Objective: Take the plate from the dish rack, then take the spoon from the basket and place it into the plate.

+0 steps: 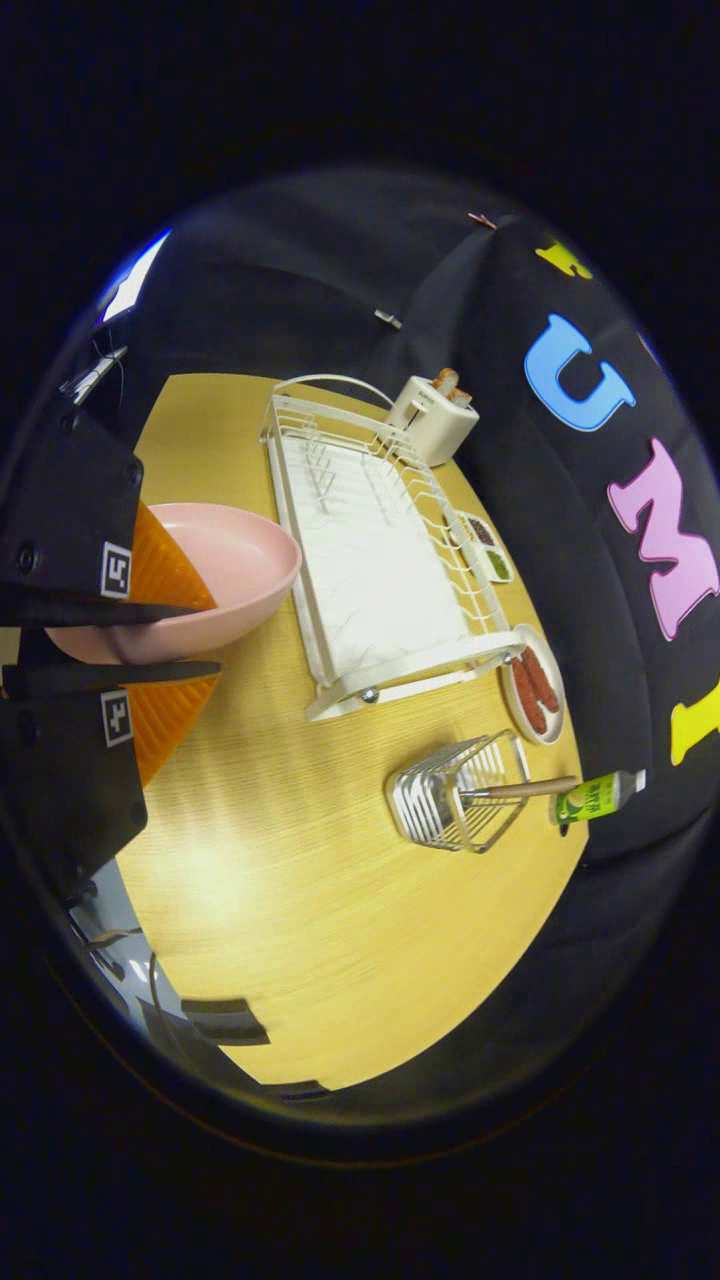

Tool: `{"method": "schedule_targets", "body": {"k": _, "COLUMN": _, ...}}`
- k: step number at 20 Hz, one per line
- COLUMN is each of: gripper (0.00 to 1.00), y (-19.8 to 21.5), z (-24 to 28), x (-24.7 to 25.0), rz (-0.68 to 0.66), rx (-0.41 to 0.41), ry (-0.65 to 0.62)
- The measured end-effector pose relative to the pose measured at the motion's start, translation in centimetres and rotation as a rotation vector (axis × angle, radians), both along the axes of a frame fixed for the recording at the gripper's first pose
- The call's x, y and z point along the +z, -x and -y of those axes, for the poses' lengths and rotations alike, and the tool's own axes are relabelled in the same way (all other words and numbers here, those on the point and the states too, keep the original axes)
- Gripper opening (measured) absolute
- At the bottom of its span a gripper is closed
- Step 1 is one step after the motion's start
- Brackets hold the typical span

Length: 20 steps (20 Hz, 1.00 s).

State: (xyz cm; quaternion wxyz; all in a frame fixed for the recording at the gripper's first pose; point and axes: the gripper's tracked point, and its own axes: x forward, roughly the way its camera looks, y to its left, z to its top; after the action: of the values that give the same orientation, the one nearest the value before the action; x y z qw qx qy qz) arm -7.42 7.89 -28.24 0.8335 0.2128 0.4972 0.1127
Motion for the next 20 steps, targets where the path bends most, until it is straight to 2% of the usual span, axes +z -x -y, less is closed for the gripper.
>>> {"method": "schedule_targets", "body": {"k": 3, "gripper": 0.18, "y": -0.4, "z": 0.3, "x": -3.5, "rz": -0.040, "rx": 0.016, "ry": -0.014}}
{"method": "schedule_targets", "body": {"k": 7, "gripper": 0.19, "y": -2.4, "z": 0.7, "x": -4.3, "rz": -0.038, "rx": 0.027, "ry": -0.061}}
{"method": "schedule_targets", "body": {"k": 9, "gripper": 0.23, "y": -2.8, "z": 1.6, "x": -5.0, "rz": -0.032, "rx": 0.040, "ry": -0.035}}
{"method": "schedule_targets", "body": {"k": 11, "gripper": 0.47, "y": -2.5, "z": 2.2, "x": -5.2, "rz": -0.031, "rx": 0.064, "ry": -0.030}}
{"method": "schedule_targets", "body": {"k": 12, "gripper": 0.65, "y": -2.4, "z": 2.9, "x": -5.2, "rz": -0.024, "rx": 0.077, "ry": -0.022}}
{"method": "schedule_targets", "body": {"k": 13, "gripper": 0.76, "y": -2.3, "z": 3.5, "x": -5.2, "rz": -0.013, "rx": 0.087, "ry": -0.005}}
{"method": "schedule_targets", "body": {"k": 14, "gripper": 0.98, "y": -2.3, "z": 4.4, "x": -4.9, "rz": 0.003, "rx": 0.096, "ry": 0.008}}
{"method": "schedule_targets", "body": {"k": 20, "gripper": 0.99, "y": -4.7, "z": 10.0, "x": -1.3, "rz": 0.186, "rx": 0.089, "ry": 0.092}}
